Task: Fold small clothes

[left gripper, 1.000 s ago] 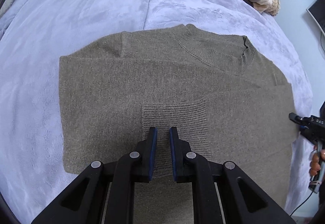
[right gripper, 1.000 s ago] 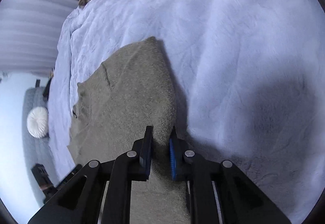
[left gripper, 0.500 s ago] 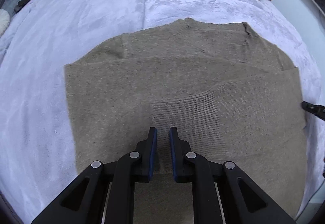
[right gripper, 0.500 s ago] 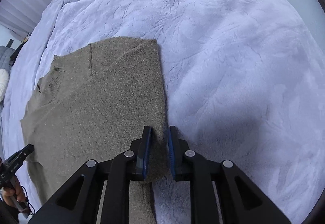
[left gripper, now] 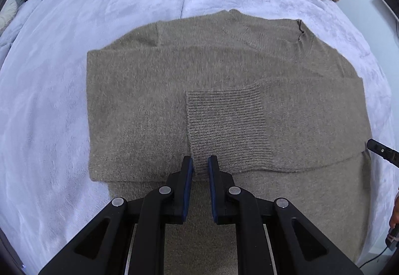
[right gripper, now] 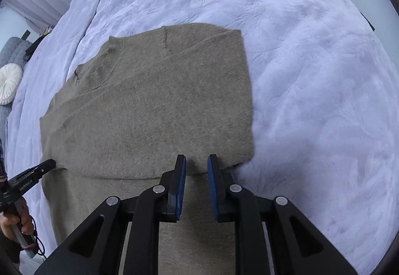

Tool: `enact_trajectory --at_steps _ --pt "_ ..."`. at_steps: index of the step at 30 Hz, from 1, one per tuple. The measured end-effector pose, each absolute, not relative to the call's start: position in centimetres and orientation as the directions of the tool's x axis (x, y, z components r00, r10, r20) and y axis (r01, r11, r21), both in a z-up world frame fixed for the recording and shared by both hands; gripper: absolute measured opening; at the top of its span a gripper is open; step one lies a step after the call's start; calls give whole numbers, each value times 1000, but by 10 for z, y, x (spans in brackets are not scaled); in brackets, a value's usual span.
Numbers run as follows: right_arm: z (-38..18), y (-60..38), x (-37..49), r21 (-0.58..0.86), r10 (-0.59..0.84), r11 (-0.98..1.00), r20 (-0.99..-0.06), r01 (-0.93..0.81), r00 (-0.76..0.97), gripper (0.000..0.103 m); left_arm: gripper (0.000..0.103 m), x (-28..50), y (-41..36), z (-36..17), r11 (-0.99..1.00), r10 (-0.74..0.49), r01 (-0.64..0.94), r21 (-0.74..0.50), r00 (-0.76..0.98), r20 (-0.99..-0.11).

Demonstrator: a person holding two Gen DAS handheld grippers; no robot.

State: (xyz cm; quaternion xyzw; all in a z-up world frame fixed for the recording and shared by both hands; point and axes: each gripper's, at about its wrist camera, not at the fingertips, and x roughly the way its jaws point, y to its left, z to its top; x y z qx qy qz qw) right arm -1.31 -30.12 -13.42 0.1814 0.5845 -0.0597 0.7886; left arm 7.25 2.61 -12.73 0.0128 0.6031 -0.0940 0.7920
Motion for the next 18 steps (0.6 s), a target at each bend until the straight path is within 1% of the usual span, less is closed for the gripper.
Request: enact_trajectory --at_steps 5,12,14,16,18 --pt "-156 -297 -13 204 126 926 -960 318 249 19 14 69 28 -126 985 -132 143 -100 241 -962" --pt "-146 -305 -29 211 137 916 -964 341 230 23 14 57 33 -122 987 -125 128 -98 224 -966" --pt "-142 -306 -35 218 143 913 -962 345 231 25 14 55 33 -121 987 -125 124 -99 224 -967" --pt "-139 -307 -39 219 142 910 -962 353 232 30 14 52 34 -119 987 -126 123 -100 223 -967" --pt "-136 -305 -43 228 148 905 -961 361 236 34 14 51 33 -116 988 -123 124 -97 224 -967"
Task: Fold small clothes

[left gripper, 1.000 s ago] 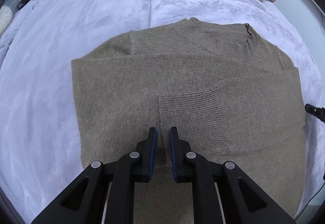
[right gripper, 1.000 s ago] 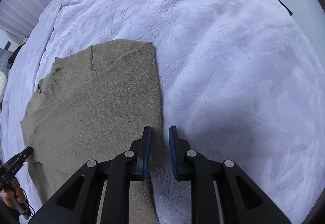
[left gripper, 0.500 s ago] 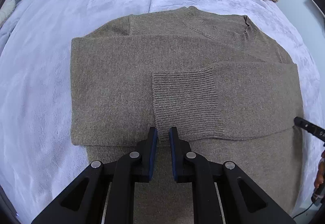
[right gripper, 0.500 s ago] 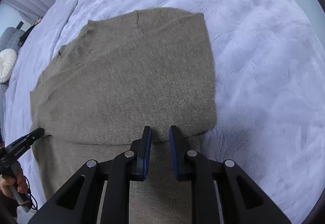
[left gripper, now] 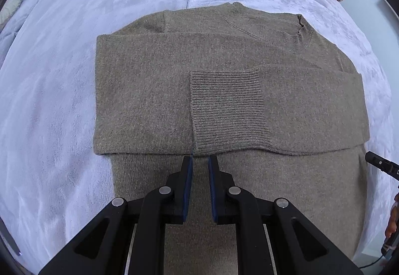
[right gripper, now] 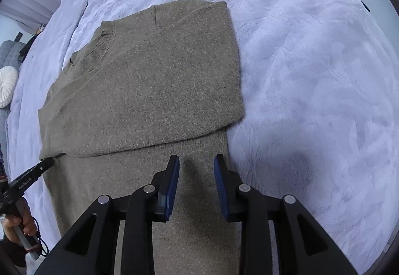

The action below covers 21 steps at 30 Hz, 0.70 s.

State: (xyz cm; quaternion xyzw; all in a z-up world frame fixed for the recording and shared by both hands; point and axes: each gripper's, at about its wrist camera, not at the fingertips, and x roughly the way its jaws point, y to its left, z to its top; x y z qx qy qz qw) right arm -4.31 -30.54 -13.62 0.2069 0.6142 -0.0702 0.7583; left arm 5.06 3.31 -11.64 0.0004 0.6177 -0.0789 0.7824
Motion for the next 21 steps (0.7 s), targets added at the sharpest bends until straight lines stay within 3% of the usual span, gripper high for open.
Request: enact_trajectory --at_steps 11,13,14,21 --pt "-131 -284 -42 284 210 897 -948 340 238 48 15 43 36 -105 990 -104 121 -76 246 -964" --pt "-130 -278 -40 289 217 898 -947 331 238 49 67 41 37 -104 991 -93 113 -66 252 -963" --pt "-130 -276 -40 292 222 899 -946 325 236 49 102 43 34 -103 993 -83 101 -58 264 -961" --pt "-132 -262 -35 320 257 895 -939 310 228 52 103 39 37 -96 994 -64 102 -35 289 -955"
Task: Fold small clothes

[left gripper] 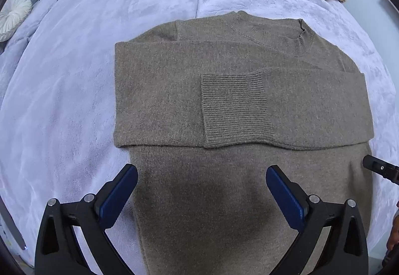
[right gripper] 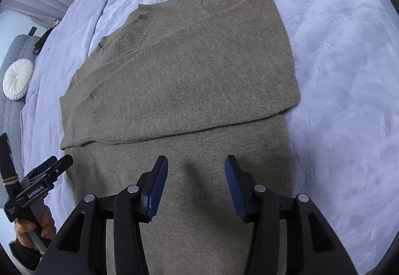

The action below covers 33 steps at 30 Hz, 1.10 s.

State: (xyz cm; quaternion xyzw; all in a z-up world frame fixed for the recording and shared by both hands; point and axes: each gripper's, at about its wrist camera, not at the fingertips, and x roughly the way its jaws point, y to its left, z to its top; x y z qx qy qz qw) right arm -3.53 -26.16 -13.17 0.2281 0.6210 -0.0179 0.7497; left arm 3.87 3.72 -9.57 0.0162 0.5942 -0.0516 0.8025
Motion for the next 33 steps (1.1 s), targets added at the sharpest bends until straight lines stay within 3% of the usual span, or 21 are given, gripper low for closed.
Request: enact_trajectory --at_steps 2,7,11,14,24,33 --pt "-132 -259 -36 329 267 891 -937 313 226 54 103 37 34 -98 995 -51 101 -23 286 -957" --pt "-126 -253 -37 347 280 884 -930 314 239 81 103 33 37 -96 994 -43 106 -14 276 -960" --pt "-115 -249 -42 386 310 873 -911 300 271 83 103 25 38 -91 994 -49 110 -20 275 -960" --pt "-106 -245 -49 429 345 859 -888 279 303 102 103 15 41 -86 993 -44 118 -11 278 -960" --pt "-97 -230 -77 477 414 834 -873 276 258 103 103 -17 59 -84 990 -80 132 -52 217 -973" --pt "-114 -247 -111 534 474 729 -845 427 249 103 103 -46 78 -90 984 -116 156 -91 158 -981"
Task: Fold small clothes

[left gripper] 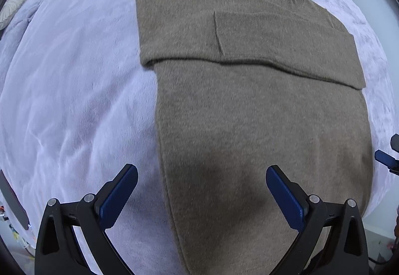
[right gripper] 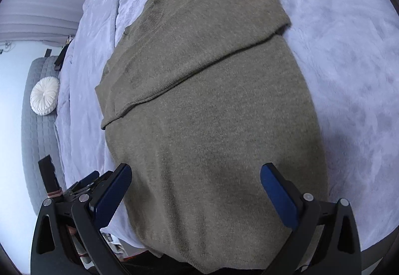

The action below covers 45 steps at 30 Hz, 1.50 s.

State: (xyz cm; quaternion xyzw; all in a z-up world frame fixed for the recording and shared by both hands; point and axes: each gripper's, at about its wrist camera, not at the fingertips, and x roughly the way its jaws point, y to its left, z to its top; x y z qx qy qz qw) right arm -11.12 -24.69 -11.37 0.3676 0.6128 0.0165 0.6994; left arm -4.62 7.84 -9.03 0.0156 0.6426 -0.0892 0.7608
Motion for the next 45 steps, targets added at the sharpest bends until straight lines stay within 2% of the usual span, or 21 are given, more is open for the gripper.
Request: enact_trajectory --at_steps 4,9,20,25,31,34,35,36,37,38,39,40,42,45 --pt "-125 -249 -121 560 516 679 -824 474 234 103 103 -60 91 -96 975 -162 171 -141 117 -980" --pt "-133 -253 -134 527 509 709 -842 469 177 103 103 -80 112 -109 955 -240 190 -228 43 -970" --pt "-154 -286 -199 488 522 732 -850 476 69 103 103 -120 133 -132 887 -400 184 -424 -155 -903" --pt "-171 -276 -217 539 595 704 -803 463 29 103 103 -139 124 -140 866 -413 190 -463 -251 -875" --pt "-176 -236 -214 683 737 617 -676 391 18 103 103 -155 113 -137 849 -411 209 -485 -315 -855" --pt "-179 -224 -216 707 767 591 -642 388 1 103 103 -156 111 -138 844 -428 186 -503 -332 -841" --pt "-182 -222 -217 704 769 588 -639 399 -7 103 101 -155 115 -137 845 -427 185 -503 -334 -840" --pt "-185 -219 -219 696 769 585 -639 417 -13 103 93 -156 117 -135 848 -425 183 -498 -327 -844" --pt "-186 -219 -220 686 765 582 -643 436 -8 100 88 -156 121 -134 855 -409 188 -483 -328 -852" --pt "-187 -220 -222 676 761 582 -649 452 -11 96 76 -156 125 -133 865 -391 191 -464 -322 -862" --pt "-188 -220 -223 659 750 592 -661 464 -17 79 62 -156 131 -131 872 -379 190 -450 -317 -869" --pt "-189 -221 -225 638 735 607 -678 474 -29 54 54 -154 133 -131 878 -373 185 -441 -313 -873" --pt "-189 -224 -228 622 723 617 -690 482 -35 22 26 -146 135 -134 885 -367 170 -433 -318 -874" --pt "-179 -224 -225 667 744 595 -668 448 8 17 18 -136 154 -134 869 -430 107 -483 -317 -845"
